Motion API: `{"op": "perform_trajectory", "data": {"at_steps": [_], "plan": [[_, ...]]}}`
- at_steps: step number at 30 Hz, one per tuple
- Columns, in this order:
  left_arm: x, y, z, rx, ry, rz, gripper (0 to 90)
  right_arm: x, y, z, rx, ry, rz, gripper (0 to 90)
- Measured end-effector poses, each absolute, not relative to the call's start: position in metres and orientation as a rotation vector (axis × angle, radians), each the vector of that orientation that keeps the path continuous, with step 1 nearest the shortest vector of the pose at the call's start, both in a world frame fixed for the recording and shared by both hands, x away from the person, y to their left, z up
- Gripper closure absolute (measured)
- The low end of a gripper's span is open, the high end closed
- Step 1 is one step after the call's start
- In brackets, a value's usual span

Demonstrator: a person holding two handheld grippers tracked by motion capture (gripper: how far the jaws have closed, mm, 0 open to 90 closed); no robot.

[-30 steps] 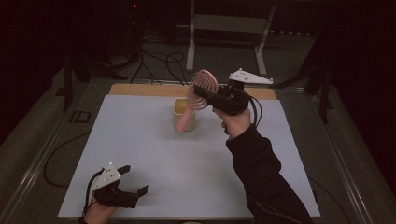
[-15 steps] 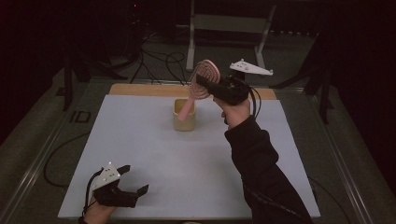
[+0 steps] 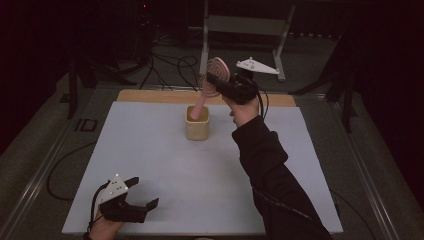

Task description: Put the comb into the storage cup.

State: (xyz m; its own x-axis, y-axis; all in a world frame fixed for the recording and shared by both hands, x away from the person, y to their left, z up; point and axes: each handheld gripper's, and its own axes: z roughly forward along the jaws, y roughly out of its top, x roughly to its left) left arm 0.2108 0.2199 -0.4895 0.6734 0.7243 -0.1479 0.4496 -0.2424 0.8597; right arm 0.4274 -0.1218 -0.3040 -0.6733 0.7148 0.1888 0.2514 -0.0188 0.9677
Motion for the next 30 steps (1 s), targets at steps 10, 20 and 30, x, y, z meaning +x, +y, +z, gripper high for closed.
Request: {"op": "perform_trajectory", "data": {"at_steps": [10,20,30], "plan": [[0.209,0.220,-0.488,1.883,0.909,0.347,0.3,0.445,-0.112,-0.321,1.030,1.902,1.692,63.9],[0.209,0.219,-0.489,1.889,0.909,0.350,0.2,0.456,-0.112,-0.337,1.068,1.903,1.687,63.9],[0.209,0.220,-0.488,1.881,0.904,0.353,0.2,0.463,-0.106,-0.353,1.085,1.933,1.658,63.9]]}}
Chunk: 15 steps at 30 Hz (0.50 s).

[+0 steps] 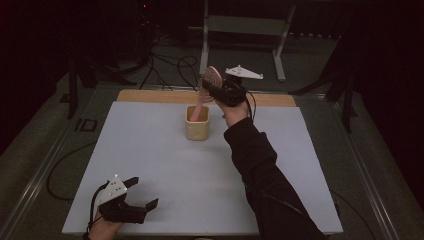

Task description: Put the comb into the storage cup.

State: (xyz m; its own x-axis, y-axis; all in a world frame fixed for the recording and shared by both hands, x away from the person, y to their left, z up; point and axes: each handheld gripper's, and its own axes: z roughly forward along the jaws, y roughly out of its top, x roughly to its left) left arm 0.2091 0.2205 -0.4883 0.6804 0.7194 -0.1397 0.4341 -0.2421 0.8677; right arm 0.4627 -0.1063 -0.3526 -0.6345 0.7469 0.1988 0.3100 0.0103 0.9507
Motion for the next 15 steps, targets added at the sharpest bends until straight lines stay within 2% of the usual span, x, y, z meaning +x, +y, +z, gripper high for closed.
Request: {"op": "perform_trajectory", "data": {"at_steps": [15], "plan": [[0.210,0.221,-0.489,1.881,0.909,0.341,0.2,0.473,-0.101,-0.379,1.141,1.974,1.644,63.9]]}}
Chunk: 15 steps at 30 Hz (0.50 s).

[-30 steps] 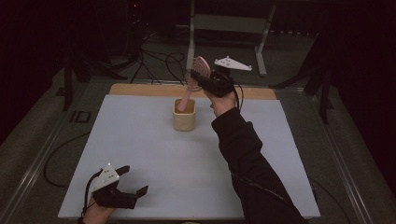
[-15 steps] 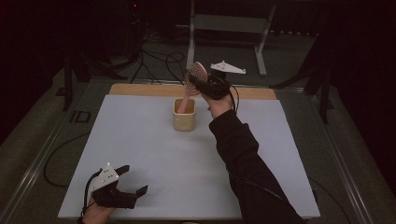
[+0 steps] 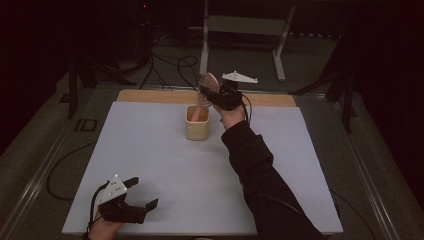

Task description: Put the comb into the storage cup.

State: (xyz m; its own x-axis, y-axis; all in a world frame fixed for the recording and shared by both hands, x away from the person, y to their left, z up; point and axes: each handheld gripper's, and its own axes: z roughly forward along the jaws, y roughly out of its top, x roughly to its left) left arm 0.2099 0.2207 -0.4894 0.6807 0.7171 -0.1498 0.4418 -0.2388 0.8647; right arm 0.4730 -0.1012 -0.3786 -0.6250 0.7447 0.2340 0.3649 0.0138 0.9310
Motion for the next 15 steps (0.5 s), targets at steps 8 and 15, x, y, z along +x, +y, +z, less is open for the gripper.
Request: {"op": "perform_trajectory", "data": {"at_steps": [8,15], "plan": [[0.210,0.222,-0.489,1.874,0.910,0.340,0.2,0.478,-0.101,-0.392,1.174,1.984,1.638,63.9],[0.210,0.222,-0.490,1.876,0.911,0.334,0.2,0.481,-0.100,-0.401,1.217,1.984,1.660,63.8]]}}
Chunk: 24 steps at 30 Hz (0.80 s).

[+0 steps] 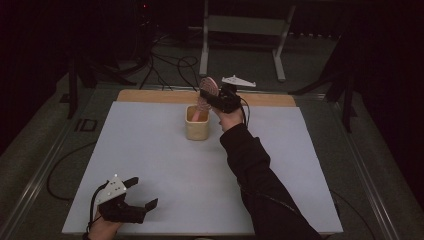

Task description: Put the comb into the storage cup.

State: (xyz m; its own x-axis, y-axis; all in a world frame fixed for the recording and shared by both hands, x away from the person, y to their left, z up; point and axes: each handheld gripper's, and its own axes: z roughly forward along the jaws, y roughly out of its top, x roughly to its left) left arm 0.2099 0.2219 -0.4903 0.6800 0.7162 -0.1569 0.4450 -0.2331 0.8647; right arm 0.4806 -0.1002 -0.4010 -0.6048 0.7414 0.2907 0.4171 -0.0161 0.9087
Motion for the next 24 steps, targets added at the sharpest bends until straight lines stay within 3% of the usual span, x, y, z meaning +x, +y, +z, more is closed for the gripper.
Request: {"op": "perform_trajectory", "data": {"at_steps": [24], "plan": [[0.211,0.223,-0.492,1.878,0.916,0.326,0.2,0.485,-0.103,-0.421,1.243,2.005,1.677,63.7]]}}
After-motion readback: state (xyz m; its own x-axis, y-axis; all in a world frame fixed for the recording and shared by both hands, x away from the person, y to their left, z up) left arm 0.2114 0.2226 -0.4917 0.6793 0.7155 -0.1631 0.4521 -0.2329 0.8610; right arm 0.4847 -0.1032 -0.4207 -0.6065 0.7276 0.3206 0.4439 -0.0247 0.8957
